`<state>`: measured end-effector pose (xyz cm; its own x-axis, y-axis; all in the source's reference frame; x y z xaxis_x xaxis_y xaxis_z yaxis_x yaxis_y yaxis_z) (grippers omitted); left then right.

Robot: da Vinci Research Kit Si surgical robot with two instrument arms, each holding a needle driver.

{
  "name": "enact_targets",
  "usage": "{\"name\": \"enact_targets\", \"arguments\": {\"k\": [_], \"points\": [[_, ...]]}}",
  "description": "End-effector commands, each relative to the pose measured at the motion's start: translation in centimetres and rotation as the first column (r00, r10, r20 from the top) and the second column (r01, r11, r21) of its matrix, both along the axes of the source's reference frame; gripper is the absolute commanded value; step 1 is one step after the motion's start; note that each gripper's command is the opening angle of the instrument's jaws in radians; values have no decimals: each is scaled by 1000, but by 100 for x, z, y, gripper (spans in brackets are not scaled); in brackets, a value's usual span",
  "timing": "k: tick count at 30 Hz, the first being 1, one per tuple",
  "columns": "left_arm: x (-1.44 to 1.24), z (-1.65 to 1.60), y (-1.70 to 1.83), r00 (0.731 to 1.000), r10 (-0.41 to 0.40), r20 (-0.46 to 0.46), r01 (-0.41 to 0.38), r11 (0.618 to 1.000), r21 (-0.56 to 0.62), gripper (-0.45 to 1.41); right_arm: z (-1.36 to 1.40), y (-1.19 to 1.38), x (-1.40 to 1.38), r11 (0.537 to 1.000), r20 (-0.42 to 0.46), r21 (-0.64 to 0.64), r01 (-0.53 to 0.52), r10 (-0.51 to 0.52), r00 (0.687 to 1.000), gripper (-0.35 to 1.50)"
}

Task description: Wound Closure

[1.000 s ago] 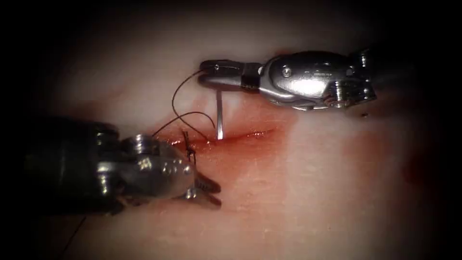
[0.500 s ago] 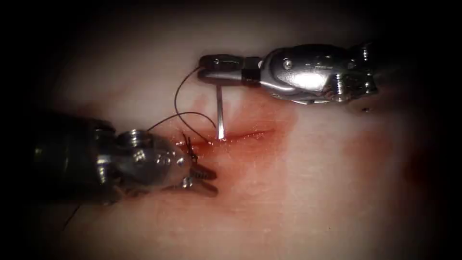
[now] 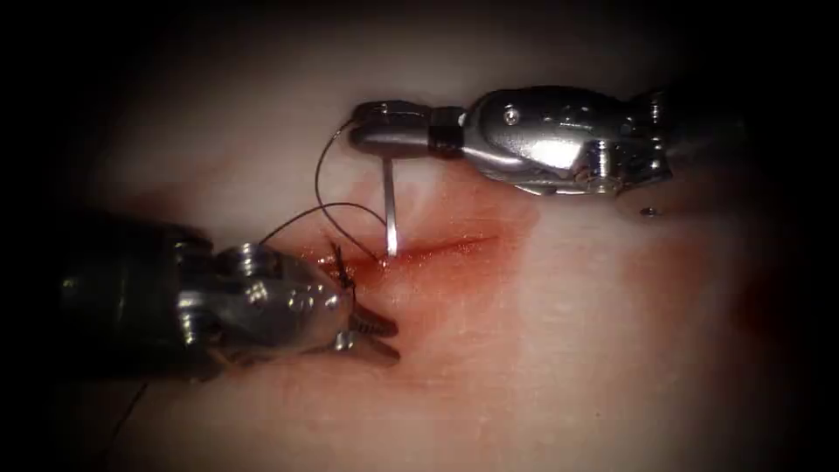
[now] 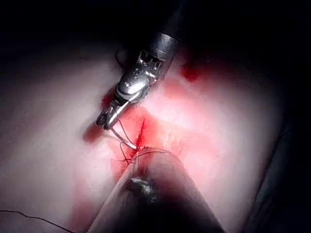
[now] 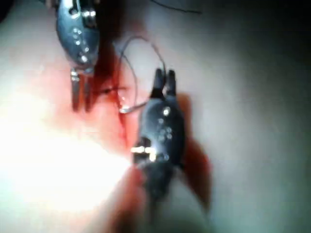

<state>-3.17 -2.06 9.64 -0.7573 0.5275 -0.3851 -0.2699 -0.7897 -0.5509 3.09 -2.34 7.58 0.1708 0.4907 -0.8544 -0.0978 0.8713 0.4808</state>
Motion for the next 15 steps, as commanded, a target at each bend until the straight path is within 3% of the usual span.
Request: {"name": "enact_targets", "arguments": {"k": [1,15], "points": [[-5,6,-4,1000,1,1,-1,1000,0,17,2,-3,5,1000,-2,7,1,-1,1000,-35],[2,14,-4,1000,5,4,-5,1000,-6,15,1,-4,4,999,-3,39,33,-33,999,-35]]}}
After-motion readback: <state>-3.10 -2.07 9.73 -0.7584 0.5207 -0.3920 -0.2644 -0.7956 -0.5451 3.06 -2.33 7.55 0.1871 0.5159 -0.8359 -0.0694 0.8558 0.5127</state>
